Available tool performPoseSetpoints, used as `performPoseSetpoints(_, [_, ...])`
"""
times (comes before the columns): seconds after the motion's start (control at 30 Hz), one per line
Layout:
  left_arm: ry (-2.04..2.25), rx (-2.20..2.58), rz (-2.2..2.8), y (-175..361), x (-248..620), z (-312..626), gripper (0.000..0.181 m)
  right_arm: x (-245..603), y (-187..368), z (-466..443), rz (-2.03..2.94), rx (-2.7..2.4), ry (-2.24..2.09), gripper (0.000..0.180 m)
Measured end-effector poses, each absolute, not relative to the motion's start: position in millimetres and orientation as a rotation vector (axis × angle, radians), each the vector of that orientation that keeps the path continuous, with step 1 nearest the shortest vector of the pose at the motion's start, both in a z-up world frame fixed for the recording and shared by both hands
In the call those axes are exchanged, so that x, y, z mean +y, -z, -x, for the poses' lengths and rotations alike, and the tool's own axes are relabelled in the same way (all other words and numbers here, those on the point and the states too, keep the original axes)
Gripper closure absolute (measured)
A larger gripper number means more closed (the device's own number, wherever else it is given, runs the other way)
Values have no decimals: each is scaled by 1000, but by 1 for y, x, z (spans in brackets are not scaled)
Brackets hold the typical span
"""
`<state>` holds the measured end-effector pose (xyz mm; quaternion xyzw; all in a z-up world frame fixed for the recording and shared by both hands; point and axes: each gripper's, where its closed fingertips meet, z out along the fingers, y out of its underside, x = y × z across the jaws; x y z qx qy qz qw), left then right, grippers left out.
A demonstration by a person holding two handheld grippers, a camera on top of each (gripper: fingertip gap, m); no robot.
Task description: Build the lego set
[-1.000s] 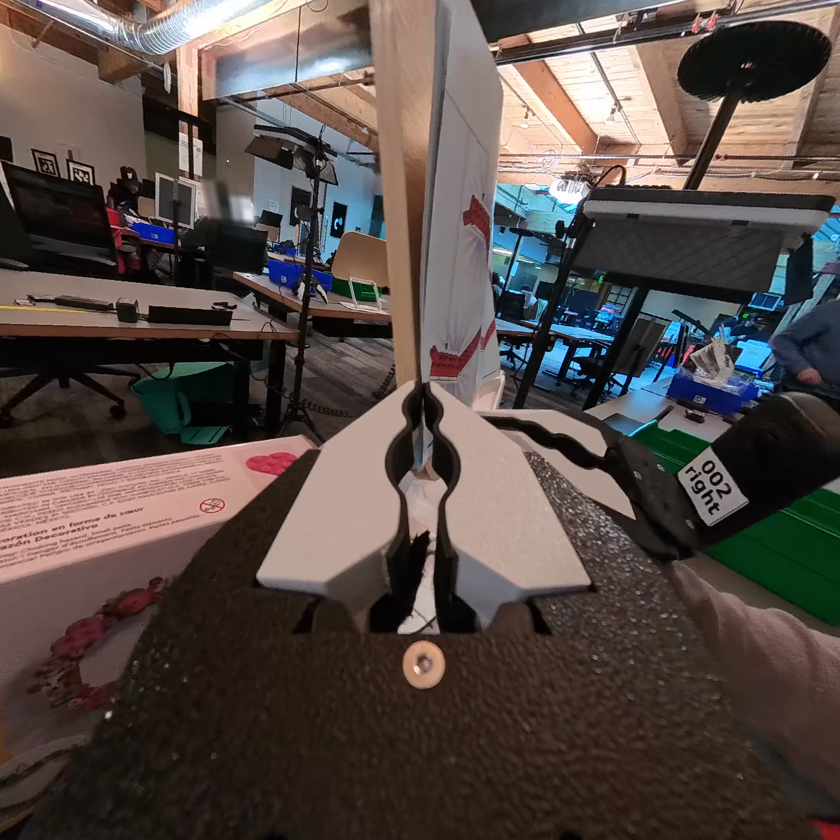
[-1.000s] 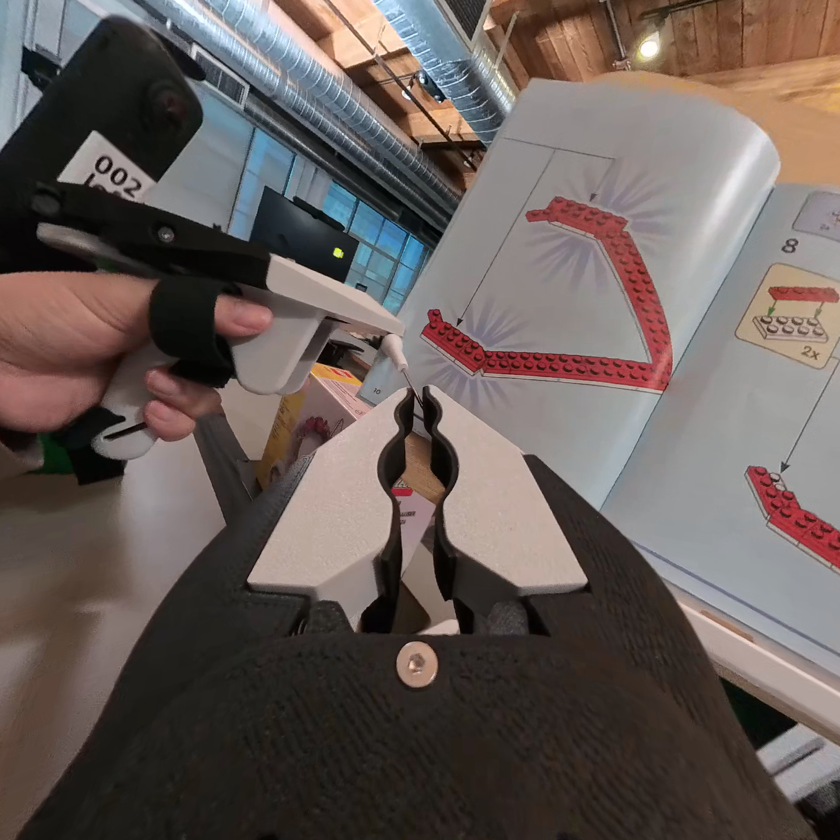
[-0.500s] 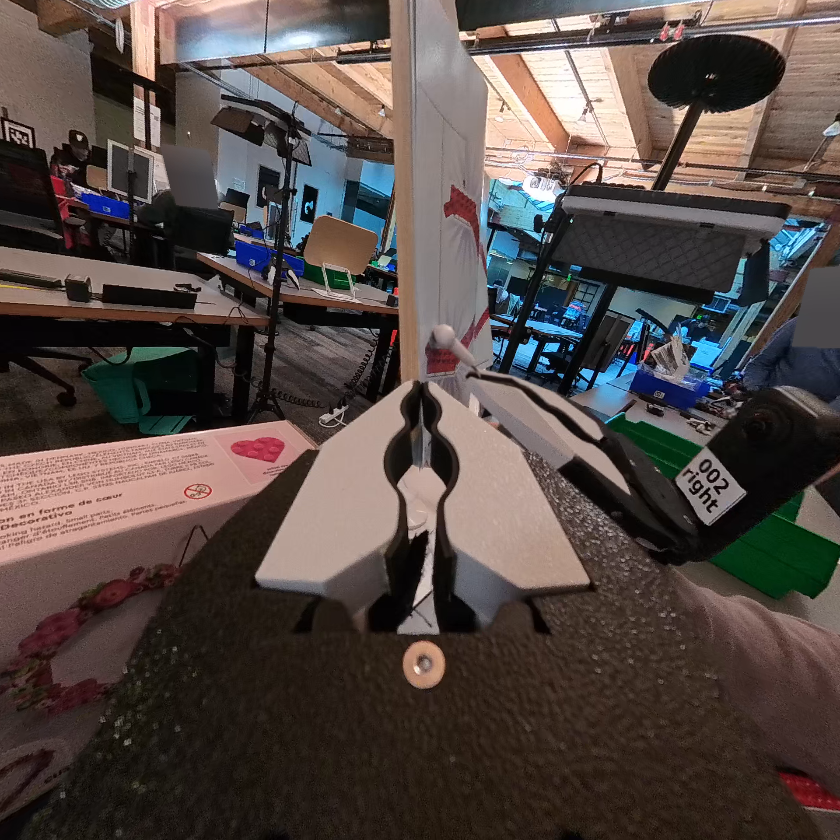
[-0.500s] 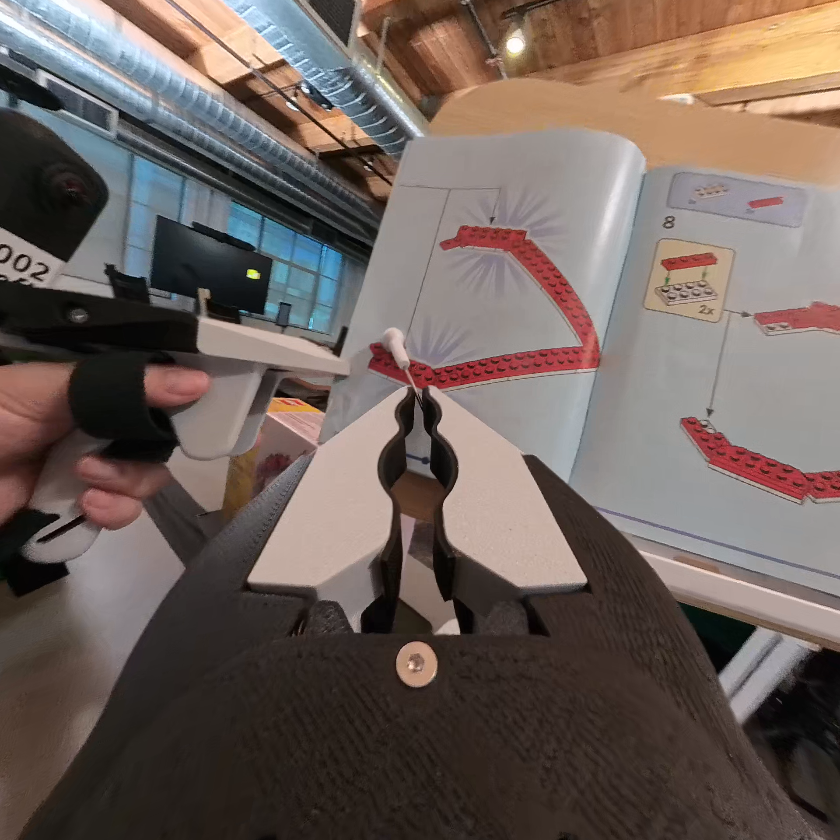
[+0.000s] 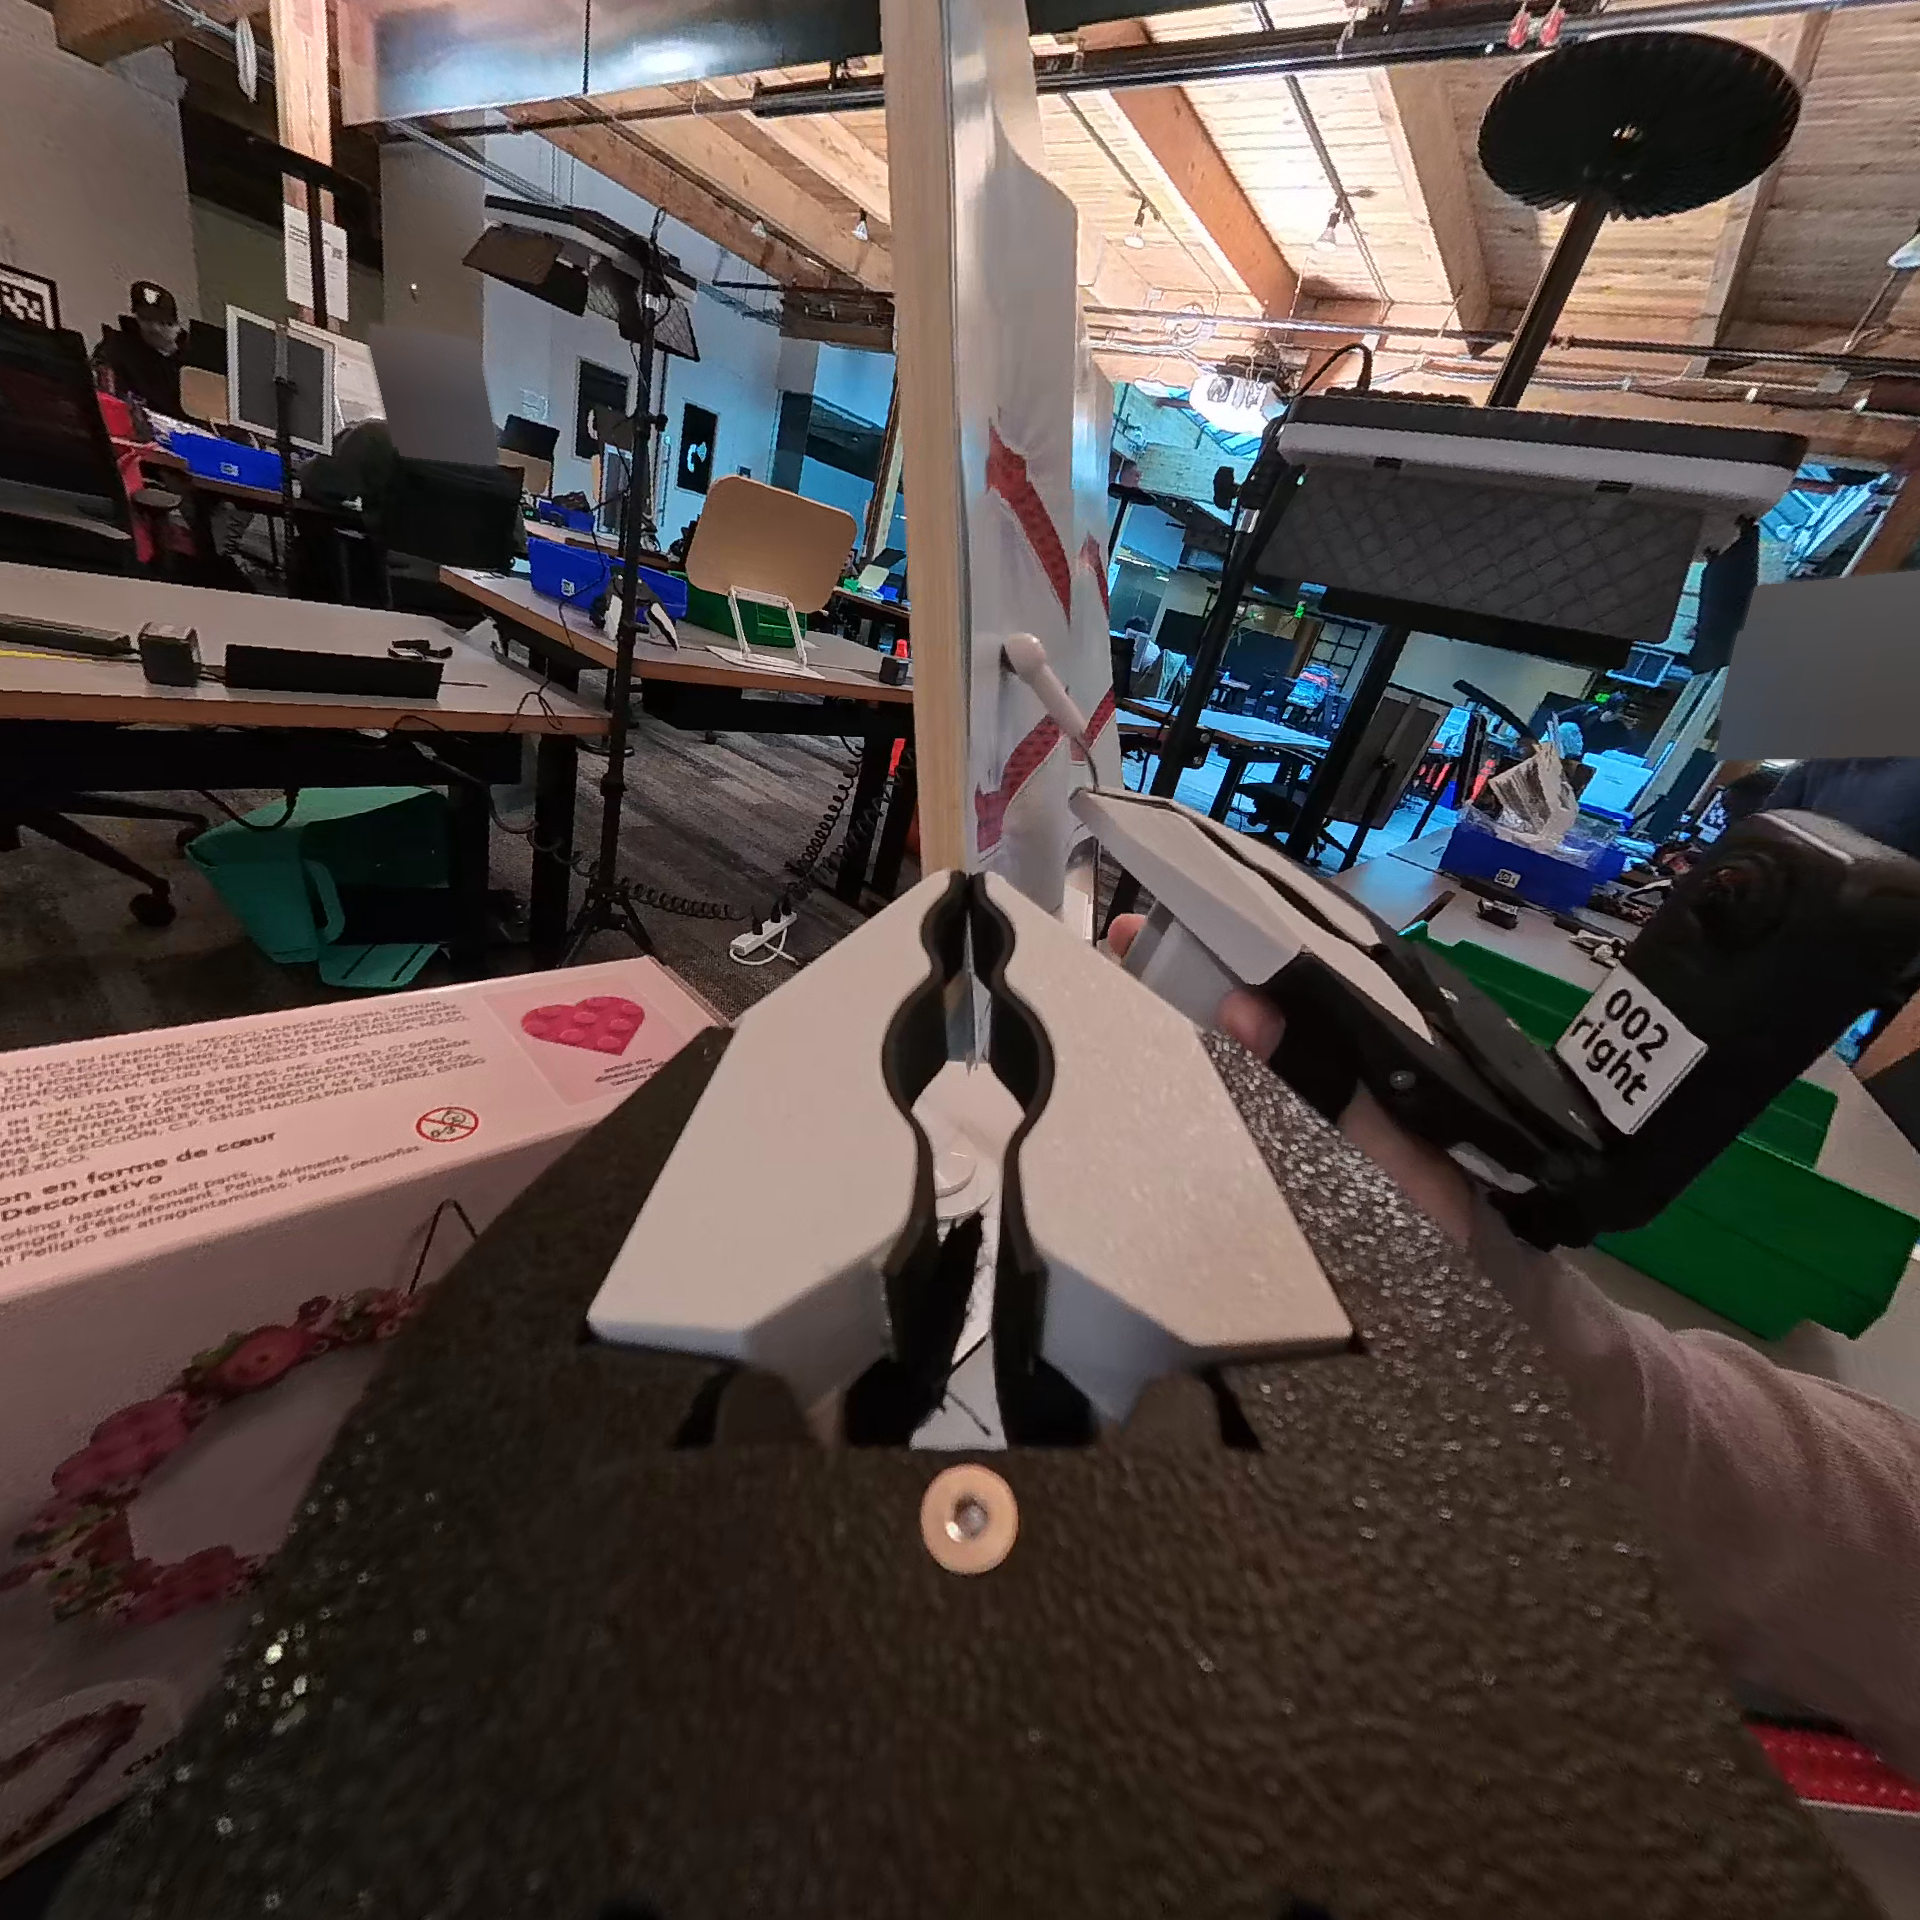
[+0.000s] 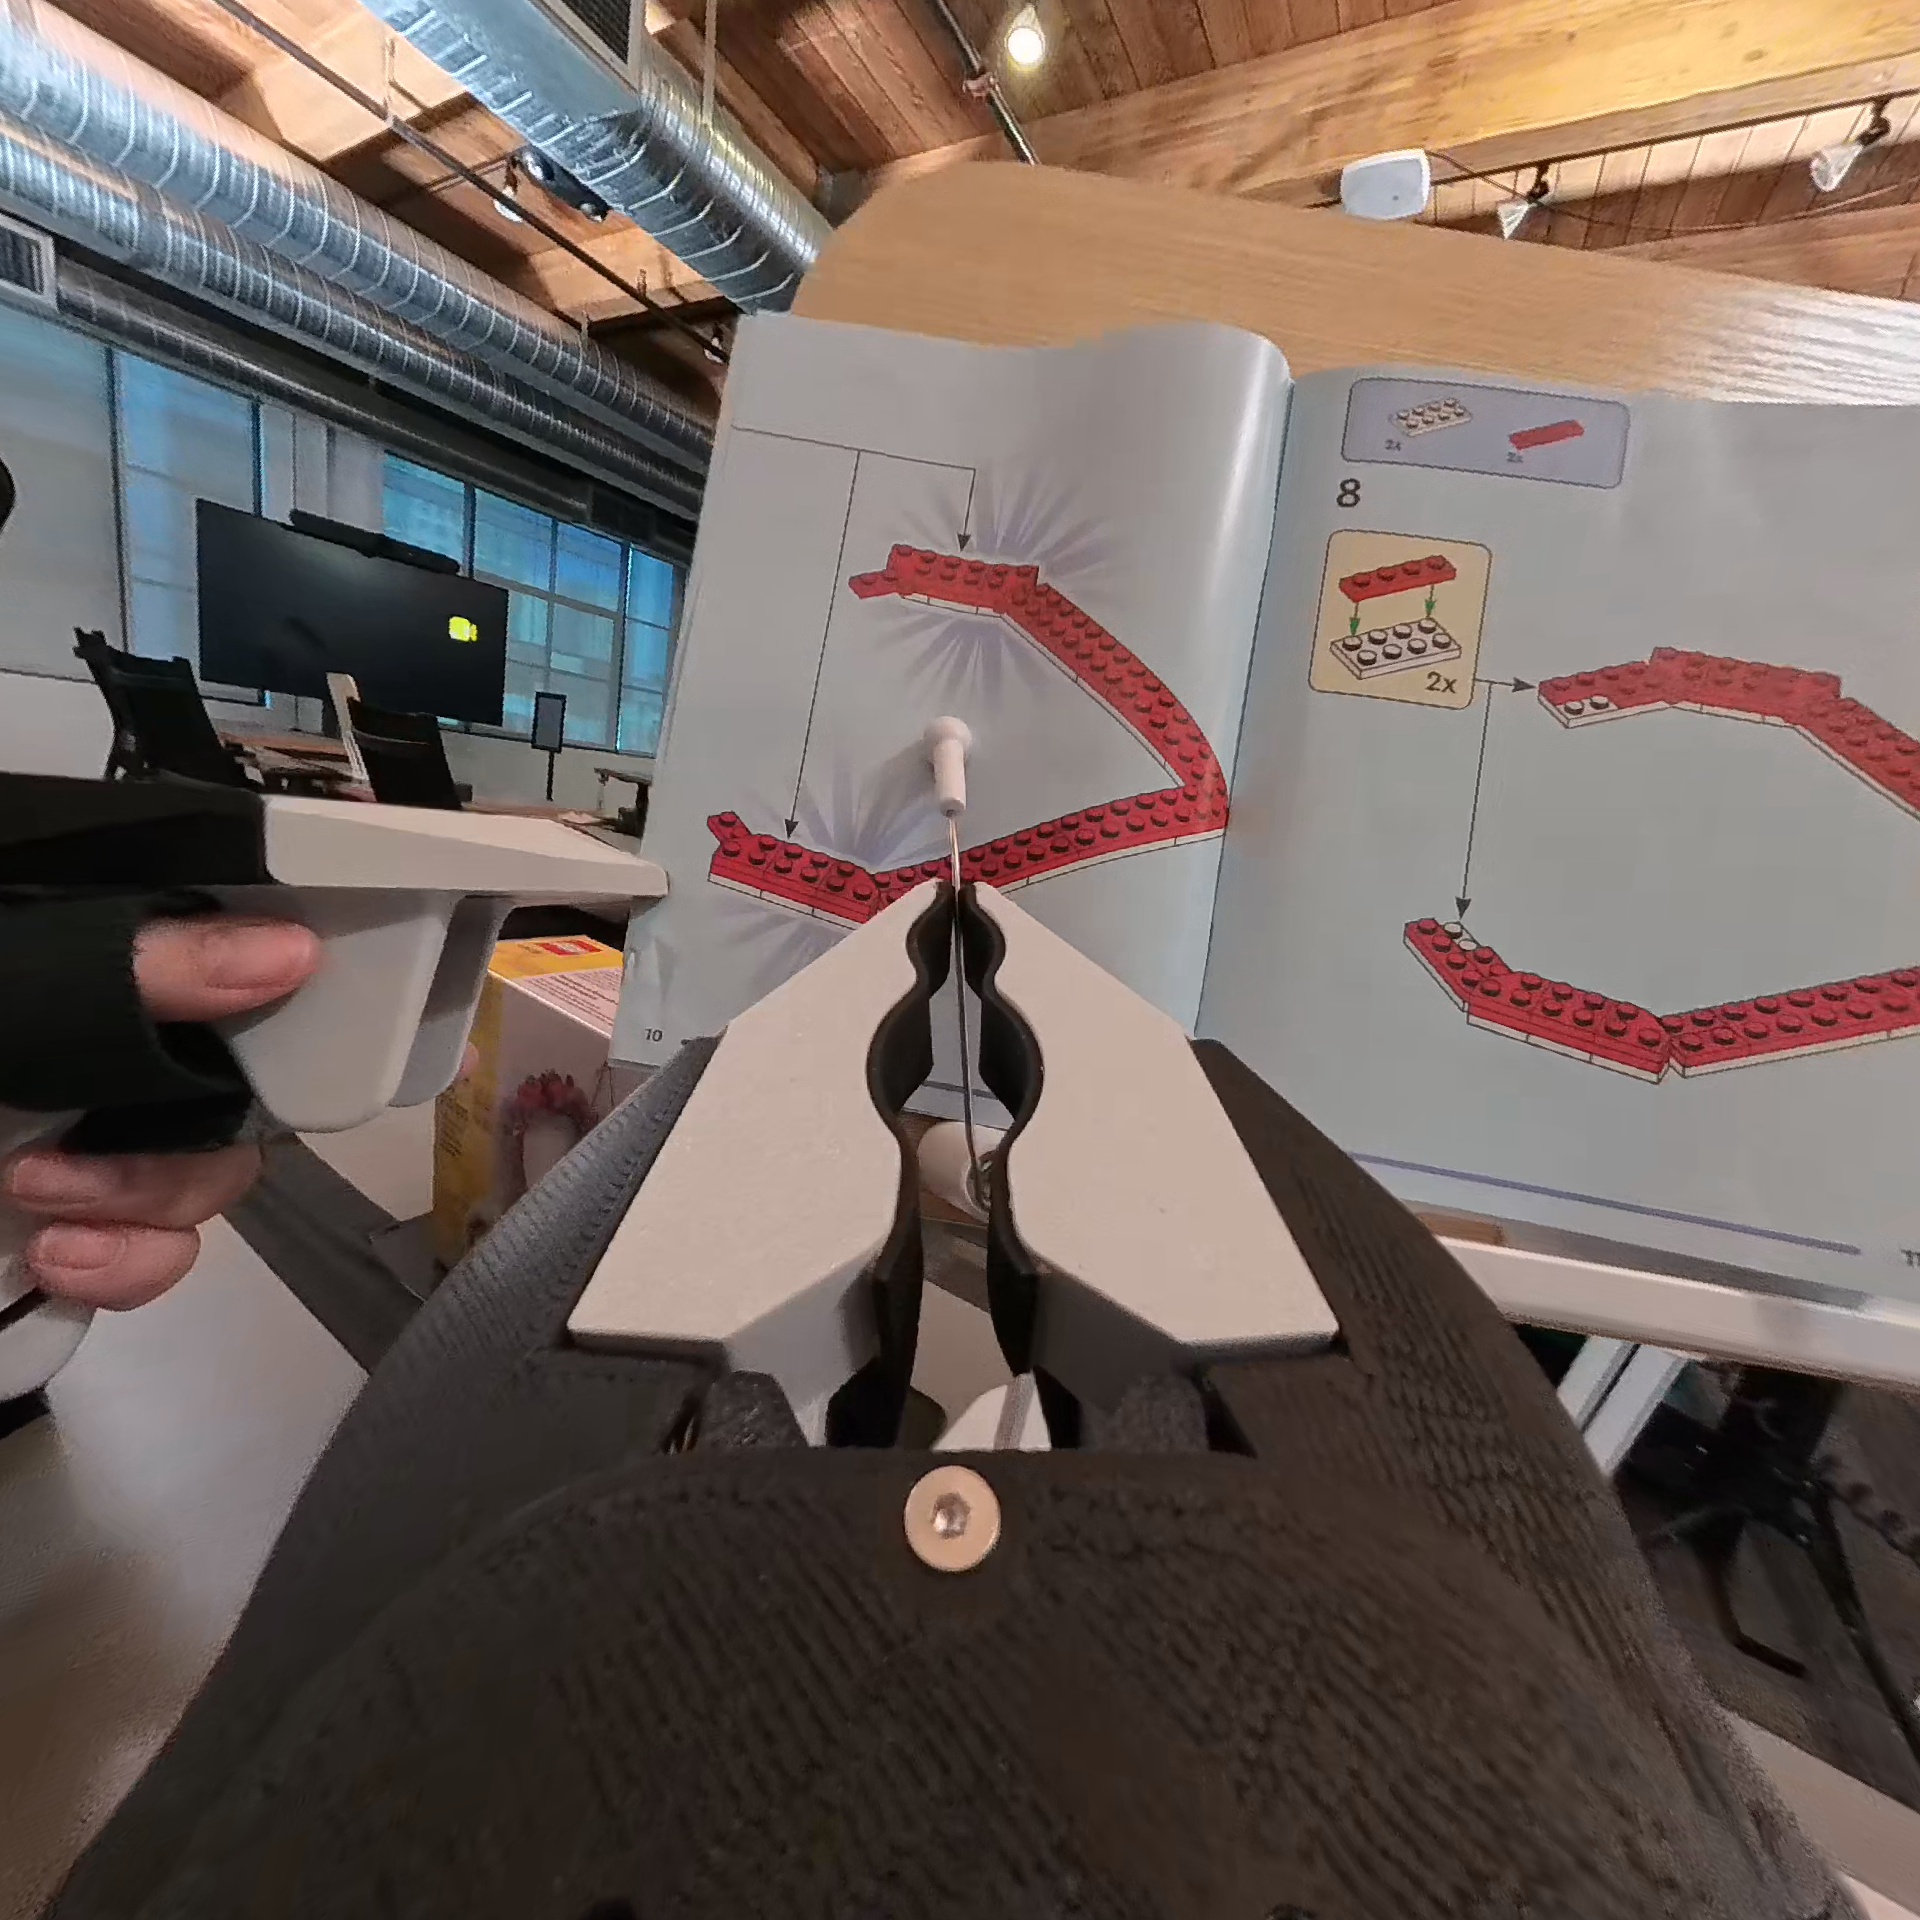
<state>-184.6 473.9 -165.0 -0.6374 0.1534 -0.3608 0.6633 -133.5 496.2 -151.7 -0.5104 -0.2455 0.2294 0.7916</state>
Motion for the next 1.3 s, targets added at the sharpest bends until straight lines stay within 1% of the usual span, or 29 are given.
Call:
performPoseSetpoints(0.03, [814, 346, 1441, 165, 474, 185, 181, 496, 152, 134, 1098, -536, -482, 180])
performPoseSetpoints(0.13, [804, 350, 1446, 165, 474, 184, 181, 497, 152, 134, 1095, -559, -458, 180])
performPoseSetpoints(0.17, [796, 349, 1450, 165, 474, 185, 179, 496, 151, 133, 1085, -560, -455, 176])
performPoseSetpoints(0.27, [739, 332, 1481, 167, 477, 189, 168, 495, 148, 128, 1044, -561, -463, 167])
performPoseSetpoints(0.3, [720, 325, 1491, 168, 478, 191, 162, 494, 145, 125, 1019, -559, -464, 166])
performPoseSetpoints(0.47, [617, 234, 1455, 146, 469, 211, 151, 484, 117, 90, 873, -507, -374, 165])
performPoseSetpoints(0.53, [584, 127, 1395, 130, 456, 223, 154, 479, 107, 67, 854, -468, -321, 165])
performPoseSetpoints(0.6, [585, 43, 1299, 115, 438, 228, 153, 474, 109, 41, 868, -411, -302, 165])
performPoseSetpoints(0.7, [552, 49, 1219, 110, 410, 217, 152, 463, 136, 11, 939, -413, -279, 165])
performPoseSetpoints(0.77, [492, 122, 1256, 123, 396, 201, 154, 453, 161, -10, 991, -451, -219, 166])
performPoseSetpoints(0.87, [525, 308, 1324, 149, 372, 162, 152, 432, 196, -39, 1050, -532, -127, 167])
performPoseSetpoints(1.0, [637, 672, 1476, 206, 327, 104, 144, 400, 236, -71, 1119, -652, 13, 167])
performPoseSetpoints(1.03, [613, 768, 1558, 227, 319, 97, 144, 391, 240, -77, 1128, -667, 30, 167])
performPoseSetpoints(1.1, [507, 934, 1750, 272, 308, 97, 134, 372, 241, -86, 1129, -673, 30, 167])
performPoseSetpoints(1.13, [492, 1014, 1806, 288, 299, 96, 132, 363, 241, -88, 1130, -679, 27, 167])
performPoseSetpoints(1.23, [526, 1150, 1855, 314, 280, 94, 133, 339, 245, -87, 1122, -725, 37, 167])
performPoseSetpoints(1.3, [626, 1220, 1916, 326, 265, 94, 126, 327, 247, -83, 1114, -751, 44, 168])
